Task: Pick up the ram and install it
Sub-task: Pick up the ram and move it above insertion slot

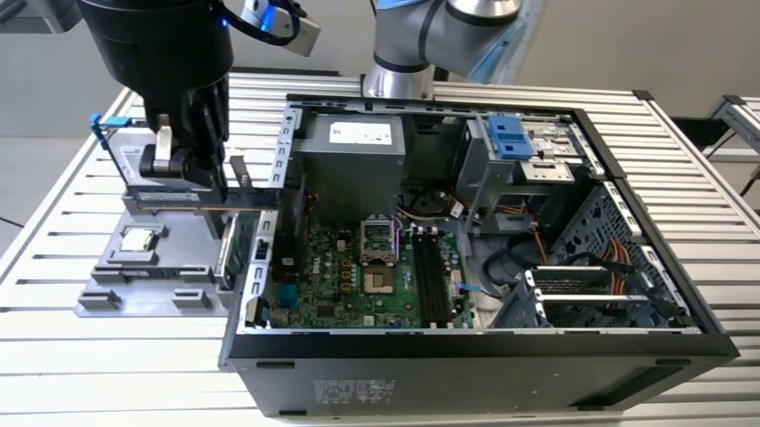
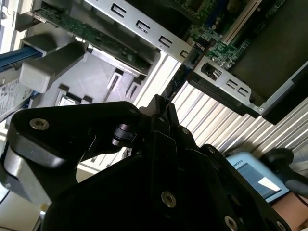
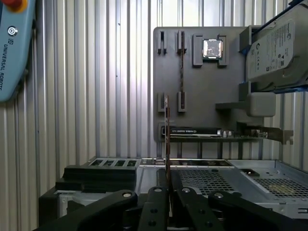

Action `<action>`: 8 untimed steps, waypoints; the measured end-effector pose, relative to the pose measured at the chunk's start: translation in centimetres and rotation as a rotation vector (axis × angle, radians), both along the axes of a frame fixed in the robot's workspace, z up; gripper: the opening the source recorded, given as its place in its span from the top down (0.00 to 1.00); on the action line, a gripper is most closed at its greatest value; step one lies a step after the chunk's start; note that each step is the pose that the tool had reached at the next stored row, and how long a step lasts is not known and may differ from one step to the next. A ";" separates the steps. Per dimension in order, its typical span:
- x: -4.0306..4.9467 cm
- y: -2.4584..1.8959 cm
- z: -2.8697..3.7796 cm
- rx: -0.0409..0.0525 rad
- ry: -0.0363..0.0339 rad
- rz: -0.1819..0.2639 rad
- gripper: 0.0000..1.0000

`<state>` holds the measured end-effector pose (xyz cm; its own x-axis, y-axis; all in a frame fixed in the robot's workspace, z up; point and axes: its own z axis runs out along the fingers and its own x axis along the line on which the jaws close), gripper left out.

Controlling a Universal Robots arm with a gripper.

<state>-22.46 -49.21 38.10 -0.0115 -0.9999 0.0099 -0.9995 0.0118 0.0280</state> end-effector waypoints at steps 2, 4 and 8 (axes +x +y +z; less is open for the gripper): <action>0.19 0.00 0.01 -0.0001 0.0002 0.000 1.00; 0.40 0.00 0.00 0.0000 0.0002 0.000 1.00; 0.81 0.00 0.00 -0.0001 0.0005 0.000 1.00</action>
<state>-21.65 -49.21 38.11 -0.0115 -0.9999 0.0100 -0.9995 0.0118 0.0284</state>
